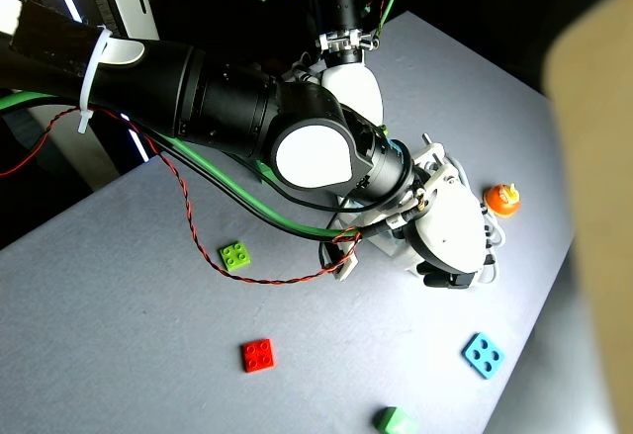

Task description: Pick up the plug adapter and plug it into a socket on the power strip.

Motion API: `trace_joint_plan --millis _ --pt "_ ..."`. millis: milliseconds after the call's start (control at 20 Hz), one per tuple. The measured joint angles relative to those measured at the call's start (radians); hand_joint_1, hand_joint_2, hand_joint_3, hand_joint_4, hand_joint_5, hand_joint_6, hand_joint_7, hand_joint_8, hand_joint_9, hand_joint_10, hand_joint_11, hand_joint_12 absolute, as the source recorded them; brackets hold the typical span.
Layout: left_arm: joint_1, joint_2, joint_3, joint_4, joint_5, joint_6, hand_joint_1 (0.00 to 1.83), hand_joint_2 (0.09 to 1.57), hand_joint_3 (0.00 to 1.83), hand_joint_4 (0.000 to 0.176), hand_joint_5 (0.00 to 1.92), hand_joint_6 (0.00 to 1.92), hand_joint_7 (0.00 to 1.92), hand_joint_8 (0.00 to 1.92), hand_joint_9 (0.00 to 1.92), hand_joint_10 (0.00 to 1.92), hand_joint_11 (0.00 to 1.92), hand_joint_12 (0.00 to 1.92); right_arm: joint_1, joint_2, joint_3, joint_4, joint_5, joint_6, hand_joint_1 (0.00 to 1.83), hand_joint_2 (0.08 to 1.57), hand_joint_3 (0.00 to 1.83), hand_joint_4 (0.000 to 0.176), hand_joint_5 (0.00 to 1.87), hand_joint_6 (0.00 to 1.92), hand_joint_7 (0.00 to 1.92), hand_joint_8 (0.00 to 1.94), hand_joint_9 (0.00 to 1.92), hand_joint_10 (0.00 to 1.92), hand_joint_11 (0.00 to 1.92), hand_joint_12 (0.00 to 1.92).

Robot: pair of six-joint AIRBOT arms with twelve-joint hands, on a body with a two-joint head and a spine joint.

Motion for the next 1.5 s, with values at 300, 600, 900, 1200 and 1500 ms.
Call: trace_joint_plan --millis 300,600,900,1200,1500 --pt "0.0 0.0 0.0 0.001 0.0 0.0 0.0 1.21 0.0 0.0 0.05 0.01 0.04 0.01 0.03 0.01 0.02 0.01 0.0 -0.005 -0.008 -0.021 -0.001 -0.004 1.23 1.15 0.0 0.0 0.85 1.05 0.99 1.16 0.89 1.06 0.69 1.57" --pt "0.0 0.0 0.004 0.0 -0.004 0.0 0.0 1.21 0.0 0.0 0.03 0.0 0.01 0.0 0.01 0.0 0.0 0.0 -0.004 -0.008 -0.01 -0.035 0.006 -0.003 1.24 1.15 0.0 0.0 0.84 1.06 1.01 1.12 0.92 1.0 0.71 1.53" --pt "0.0 0.0 0.004 0.0 -0.004 0.001 0.0 1.21 0.0 0.0 0.04 0.0 0.02 0.01 0.02 0.01 0.0 0.0 -0.008 -0.019 -0.009 -0.047 0.008 -0.004 1.24 1.14 0.0 0.0 0.89 0.98 1.0 1.14 0.92 1.03 0.72 1.54" --pt "0.0 0.0 0.006 0.0 -0.004 0.001 0.0 1.21 0.0 0.0 0.05 0.01 0.03 0.01 0.03 0.01 0.02 0.01 -0.026 -0.022 -0.009 -0.058 0.026 -0.003 1.23 1.13 0.0 0.0 0.89 1.0 1.02 1.09 0.92 1.0 0.73 1.51" --pt "0.0 0.0 0.006 0.0 -0.003 0.0 0.0 1.21 0.0 0.0 0.06 0.0 0.04 0.0 0.02 0.0 0.0 0.0 -0.037 -0.022 -0.008 -0.07 0.047 -0.002 1.23 1.15 0.0 0.0 0.83 1.09 0.99 1.14 0.91 0.97 0.7 1.53"
